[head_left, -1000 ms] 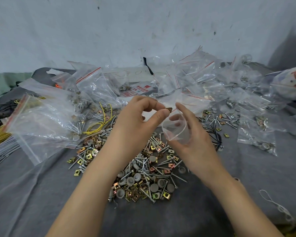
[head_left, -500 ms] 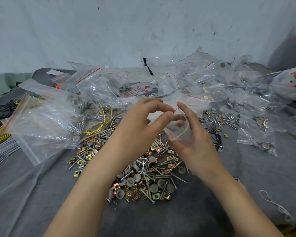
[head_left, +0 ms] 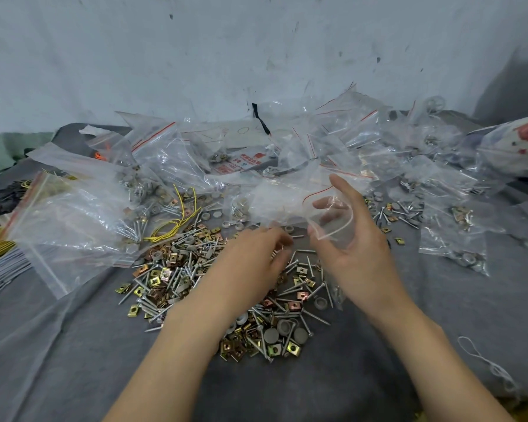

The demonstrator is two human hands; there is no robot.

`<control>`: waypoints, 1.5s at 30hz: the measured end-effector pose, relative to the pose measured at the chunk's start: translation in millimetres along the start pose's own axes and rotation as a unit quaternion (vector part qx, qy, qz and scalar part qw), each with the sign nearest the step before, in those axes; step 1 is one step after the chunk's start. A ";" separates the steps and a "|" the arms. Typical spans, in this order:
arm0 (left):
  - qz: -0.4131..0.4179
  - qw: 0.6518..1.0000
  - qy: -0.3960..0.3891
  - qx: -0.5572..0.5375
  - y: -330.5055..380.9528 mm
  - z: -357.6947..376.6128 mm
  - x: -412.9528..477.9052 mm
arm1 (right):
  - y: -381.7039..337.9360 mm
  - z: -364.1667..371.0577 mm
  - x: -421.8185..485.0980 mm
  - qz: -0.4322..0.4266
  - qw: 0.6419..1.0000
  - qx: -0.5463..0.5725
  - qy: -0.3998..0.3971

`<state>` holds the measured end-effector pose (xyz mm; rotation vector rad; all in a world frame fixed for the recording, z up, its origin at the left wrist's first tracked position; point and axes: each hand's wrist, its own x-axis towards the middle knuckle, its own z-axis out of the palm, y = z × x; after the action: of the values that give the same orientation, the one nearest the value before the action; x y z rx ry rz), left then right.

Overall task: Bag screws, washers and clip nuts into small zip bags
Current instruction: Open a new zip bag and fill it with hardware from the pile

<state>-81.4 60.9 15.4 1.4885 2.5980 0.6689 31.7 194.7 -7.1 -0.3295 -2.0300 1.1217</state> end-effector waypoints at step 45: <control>0.066 0.991 -0.022 0.112 25.5 35.7 12.2 | 10.9 -37.8 12.0 -0.013 0.994 0.025 0.110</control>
<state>-57.6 94.1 -4.7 1.7285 2.6320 0.3580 50.1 230.4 1.9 -0.3824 -1.8057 1.0679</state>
